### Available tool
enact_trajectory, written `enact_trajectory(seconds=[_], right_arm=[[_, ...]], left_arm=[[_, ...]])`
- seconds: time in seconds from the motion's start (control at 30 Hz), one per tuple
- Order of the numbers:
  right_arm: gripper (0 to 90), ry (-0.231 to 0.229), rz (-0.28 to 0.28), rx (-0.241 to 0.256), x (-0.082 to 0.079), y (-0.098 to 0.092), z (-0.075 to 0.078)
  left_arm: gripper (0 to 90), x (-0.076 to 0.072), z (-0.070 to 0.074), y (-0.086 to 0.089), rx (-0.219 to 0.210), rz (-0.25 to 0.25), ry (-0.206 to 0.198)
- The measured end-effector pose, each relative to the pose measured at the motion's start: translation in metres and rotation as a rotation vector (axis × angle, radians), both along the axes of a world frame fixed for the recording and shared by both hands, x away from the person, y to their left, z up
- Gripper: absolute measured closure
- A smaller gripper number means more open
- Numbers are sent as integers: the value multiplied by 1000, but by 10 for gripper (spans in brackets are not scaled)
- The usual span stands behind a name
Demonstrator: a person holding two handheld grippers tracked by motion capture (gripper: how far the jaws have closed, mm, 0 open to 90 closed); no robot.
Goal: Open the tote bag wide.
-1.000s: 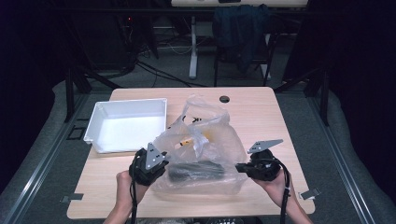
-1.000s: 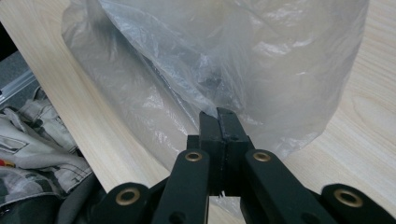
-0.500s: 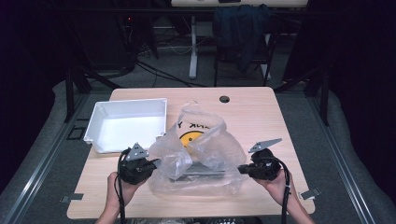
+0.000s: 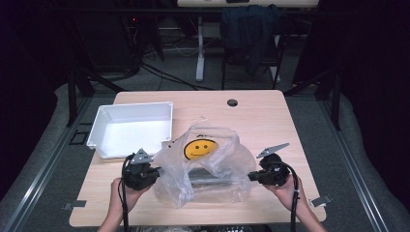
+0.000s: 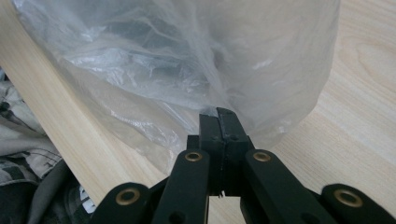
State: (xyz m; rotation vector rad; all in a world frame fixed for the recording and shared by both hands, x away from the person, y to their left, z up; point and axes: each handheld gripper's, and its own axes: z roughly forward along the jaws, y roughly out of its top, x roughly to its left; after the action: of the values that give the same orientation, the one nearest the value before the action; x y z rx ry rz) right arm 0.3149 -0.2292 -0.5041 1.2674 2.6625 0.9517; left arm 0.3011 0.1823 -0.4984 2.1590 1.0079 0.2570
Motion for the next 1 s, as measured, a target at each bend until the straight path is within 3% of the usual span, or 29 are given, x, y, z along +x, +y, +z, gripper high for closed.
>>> enact_trajectory(seconds=[0.4,0.53,0.57,0.6,0.63,0.73,0.93,1.0], right_arm=[[900,50,8,-55,8,4,-16],[873,40,13,-71,7,5,-16],[805,35,20,-70,7,5,-14],[619,10,0,-47,5,3,-7],[619,10,0,-47,5,3,-7],[415,-41,-3,-14,0,-2,8],[202,-145,5,7,-4,-3,26],[202,-158,1,11,0,-2,27]], left_arm=[[876,4,-8,0,23,-10,57],[876,6,-12,-1,31,-12,63],[876,6,-13,-1,32,-16,70],[876,6,-13,0,32,-17,70],[876,7,-14,0,25,-21,70],[875,7,-15,-2,30,-31,71],[875,7,-15,-1,34,-32,76],[875,7,-15,0,36,-32,78]])
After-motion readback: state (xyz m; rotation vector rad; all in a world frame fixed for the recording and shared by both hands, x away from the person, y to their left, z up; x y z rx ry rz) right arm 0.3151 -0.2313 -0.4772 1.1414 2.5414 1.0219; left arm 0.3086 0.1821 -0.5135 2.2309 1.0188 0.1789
